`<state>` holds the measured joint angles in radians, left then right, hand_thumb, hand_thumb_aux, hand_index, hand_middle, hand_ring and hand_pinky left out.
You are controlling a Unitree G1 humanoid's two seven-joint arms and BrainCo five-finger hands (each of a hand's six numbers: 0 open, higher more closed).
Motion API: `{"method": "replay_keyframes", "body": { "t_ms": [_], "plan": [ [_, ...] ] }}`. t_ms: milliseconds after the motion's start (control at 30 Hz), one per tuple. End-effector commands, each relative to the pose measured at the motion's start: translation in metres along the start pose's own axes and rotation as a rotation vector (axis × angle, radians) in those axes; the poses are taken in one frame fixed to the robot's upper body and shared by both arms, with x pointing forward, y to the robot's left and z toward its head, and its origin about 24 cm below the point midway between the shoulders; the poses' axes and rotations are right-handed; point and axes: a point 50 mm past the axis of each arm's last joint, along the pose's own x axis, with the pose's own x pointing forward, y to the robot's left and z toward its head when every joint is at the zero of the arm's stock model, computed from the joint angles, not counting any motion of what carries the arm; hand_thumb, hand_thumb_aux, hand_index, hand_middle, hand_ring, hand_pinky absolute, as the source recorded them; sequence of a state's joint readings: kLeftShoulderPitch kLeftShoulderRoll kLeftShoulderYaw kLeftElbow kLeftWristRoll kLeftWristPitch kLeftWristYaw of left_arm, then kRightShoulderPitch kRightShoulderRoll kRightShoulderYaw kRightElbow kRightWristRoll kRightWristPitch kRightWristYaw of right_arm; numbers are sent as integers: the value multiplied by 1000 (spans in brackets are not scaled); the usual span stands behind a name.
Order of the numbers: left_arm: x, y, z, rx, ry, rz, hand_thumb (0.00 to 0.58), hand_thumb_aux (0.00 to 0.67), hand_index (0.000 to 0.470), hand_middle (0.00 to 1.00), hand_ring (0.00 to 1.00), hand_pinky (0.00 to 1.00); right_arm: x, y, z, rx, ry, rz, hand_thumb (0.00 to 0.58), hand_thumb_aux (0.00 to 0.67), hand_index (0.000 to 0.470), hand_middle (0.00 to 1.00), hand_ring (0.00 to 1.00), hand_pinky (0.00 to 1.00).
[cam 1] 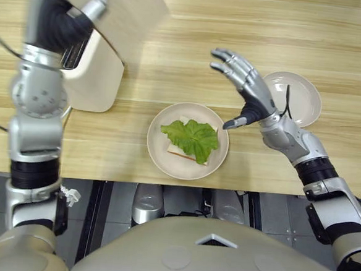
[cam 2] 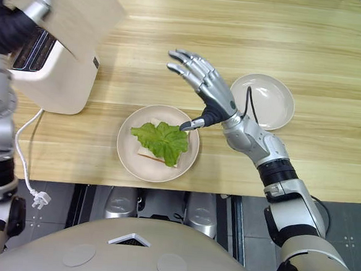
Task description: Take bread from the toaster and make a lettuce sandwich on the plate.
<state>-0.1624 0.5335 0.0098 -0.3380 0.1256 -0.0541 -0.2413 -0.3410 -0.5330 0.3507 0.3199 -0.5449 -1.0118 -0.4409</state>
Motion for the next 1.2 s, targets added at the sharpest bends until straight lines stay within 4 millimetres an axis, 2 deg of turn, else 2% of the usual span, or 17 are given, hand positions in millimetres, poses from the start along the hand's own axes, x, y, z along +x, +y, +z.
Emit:
{"method": "replay_keyframes", "body": {
  "t_ms": [33, 100, 167, 333, 467, 633, 867, 1200],
  "plan": [
    [-4, -56, -17, -306, 55, -418, 580, 670, 460, 1000, 1000, 1000, 1, -12, 24, 162, -97, -18, 0, 0, 0, 0, 0, 0],
    [-8, -73, -13, -471, -15, -622, 580, 670, 460, 1000, 1000, 1000, -1, -11, 33, 198, -132, 42, 0, 0, 0, 0, 0, 0],
    [-6, -78, -13, -573, -36, -739, 580, 670, 460, 1000, 1000, 1000, -5, -7, 38, 222, -146, 115, 0, 0, 0, 0, 0, 0],
    [7, -89, -28, -526, 27, -953, 580, 670, 460, 1000, 1000, 1000, -14, 3, 56, 187, -243, 309, 0, 0, 0, 0, 0, 0],
    [23, -98, -44, -466, 101, -969, 580, 670, 460, 1000, 1000, 1000, -21, 15, 61, 116, -283, 458, 0, 0, 0, 0, 0, 0],
    [29, -109, -57, -385, 145, -956, 580, 670, 460, 1000, 1000, 1000, -30, 25, 56, -25, -322, 618, 0, 0, 0, 0, 0, 0],
    [16, -124, -61, -400, 158, -1015, 580, 670, 460, 1000, 1000, 1000, -29, 30, 51, -84, -350, 662, 0, 0, 0, 0, 0, 0],
    [16, -119, -65, -409, 173, -1023, 580, 670, 460, 1000, 1000, 1000, -42, 43, 39, -103, -278, 777, 0, 0, 0, 0, 0, 0]
  ]
}}
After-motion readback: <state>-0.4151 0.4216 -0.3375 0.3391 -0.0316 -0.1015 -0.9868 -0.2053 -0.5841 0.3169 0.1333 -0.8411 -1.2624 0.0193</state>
